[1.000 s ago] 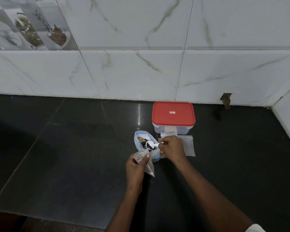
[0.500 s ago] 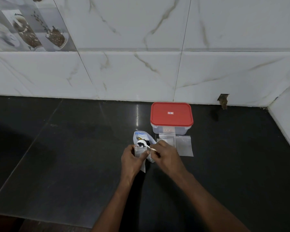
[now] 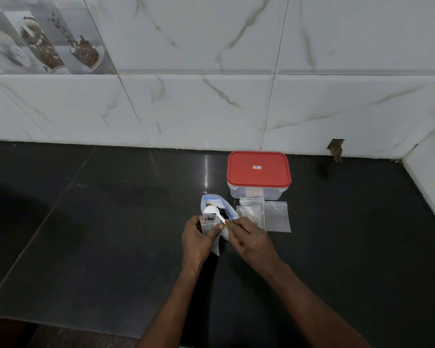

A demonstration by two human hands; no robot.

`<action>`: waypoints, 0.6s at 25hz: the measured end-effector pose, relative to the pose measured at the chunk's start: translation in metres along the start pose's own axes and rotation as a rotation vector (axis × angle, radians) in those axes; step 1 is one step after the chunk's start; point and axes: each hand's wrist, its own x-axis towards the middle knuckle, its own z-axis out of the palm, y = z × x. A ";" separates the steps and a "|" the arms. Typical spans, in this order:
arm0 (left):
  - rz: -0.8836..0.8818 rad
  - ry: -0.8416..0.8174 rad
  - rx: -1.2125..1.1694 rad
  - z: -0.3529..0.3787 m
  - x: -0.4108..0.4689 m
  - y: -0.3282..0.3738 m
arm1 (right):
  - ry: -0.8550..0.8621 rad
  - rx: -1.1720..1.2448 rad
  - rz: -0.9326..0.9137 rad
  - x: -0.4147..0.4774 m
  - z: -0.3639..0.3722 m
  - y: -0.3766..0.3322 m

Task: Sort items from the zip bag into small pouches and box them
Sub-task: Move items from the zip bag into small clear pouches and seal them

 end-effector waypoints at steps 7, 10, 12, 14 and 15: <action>-0.021 -0.032 -0.008 -0.003 -0.001 -0.011 | 0.143 0.539 0.884 0.025 -0.001 0.005; -0.041 -0.053 -0.058 -0.006 -0.004 -0.018 | -0.112 0.132 0.623 0.025 0.008 0.009; -0.054 -0.112 -0.104 -0.008 -0.004 -0.020 | -0.287 -0.046 0.432 0.026 0.016 0.010; -0.067 -0.149 -0.170 -0.008 -0.007 -0.018 | -0.388 -0.162 0.262 0.029 0.022 0.011; -0.067 -0.157 -0.207 -0.008 -0.009 -0.016 | -0.404 -0.185 0.194 0.031 0.024 0.012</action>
